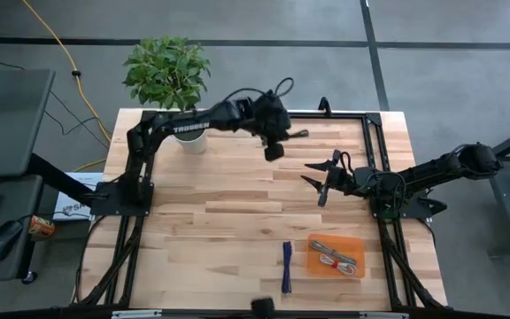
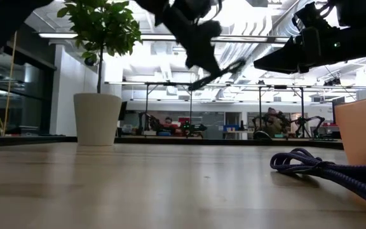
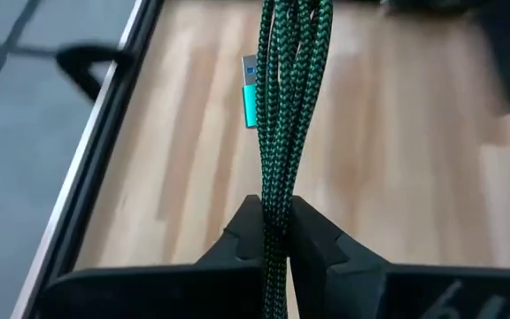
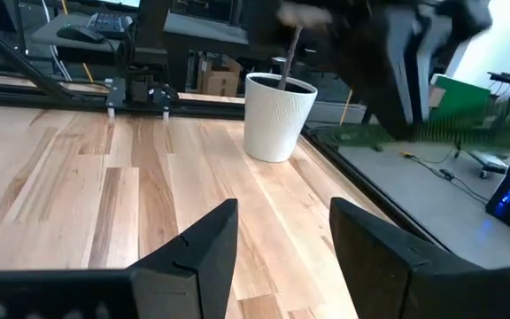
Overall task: Pick and place USB-C Cables
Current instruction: Put the green charger cable into the orange bin
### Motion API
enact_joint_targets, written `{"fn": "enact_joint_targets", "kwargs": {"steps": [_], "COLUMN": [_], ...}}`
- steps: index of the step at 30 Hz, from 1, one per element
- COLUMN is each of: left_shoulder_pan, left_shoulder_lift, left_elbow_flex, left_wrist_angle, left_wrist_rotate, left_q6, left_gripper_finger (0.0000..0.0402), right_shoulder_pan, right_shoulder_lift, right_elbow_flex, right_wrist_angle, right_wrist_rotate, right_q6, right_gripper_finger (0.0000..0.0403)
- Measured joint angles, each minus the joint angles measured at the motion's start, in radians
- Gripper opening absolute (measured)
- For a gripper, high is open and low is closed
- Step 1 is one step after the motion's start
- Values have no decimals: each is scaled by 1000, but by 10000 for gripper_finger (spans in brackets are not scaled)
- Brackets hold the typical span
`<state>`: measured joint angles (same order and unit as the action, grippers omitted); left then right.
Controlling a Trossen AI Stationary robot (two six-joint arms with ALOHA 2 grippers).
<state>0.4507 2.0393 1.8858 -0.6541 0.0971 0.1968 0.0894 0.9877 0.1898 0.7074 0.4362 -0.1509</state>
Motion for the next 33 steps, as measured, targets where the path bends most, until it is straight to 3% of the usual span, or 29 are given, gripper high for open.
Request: {"fn": "enact_joint_targets", "kwargs": {"steps": [9,12,16,22,26,30,33], "left_shoulder_pan": [-146,-174,-191,-213,-290,-351,-352], "left_shoulder_lift": [-12,-45,-189,-452,-526,-532,-533], "left_elbow_flex": [-5,-81,-331,-868,-1132,-1272,-1284], "left_wrist_angle": [98,203,448,1059,1400,1693,1740], "left_wrist_rotate": [31,36,42,39,4,-134,-157], "left_q6": [-42,-65,-125,-314,-362,-364,-389], "left_gripper_finger": [0,0,0,0,0,0,0], "right_shoulder_pan": [0,1,1,1,0,0,-4], "right_shoulder_lift": [0,0,0,0,0,4,40], "right_elbow_flex": [0,0,0,0,0,28,112], "right_wrist_angle": [-27,-49,-75,-63,57,126,26], "right_wrist_rotate": [-2,-18,-52,-108,-193,-252,-267], "right_q6": [15,19,20,67,74,132,179], "right_gripper_finger": [172,172,172,172,172,172,172]}}
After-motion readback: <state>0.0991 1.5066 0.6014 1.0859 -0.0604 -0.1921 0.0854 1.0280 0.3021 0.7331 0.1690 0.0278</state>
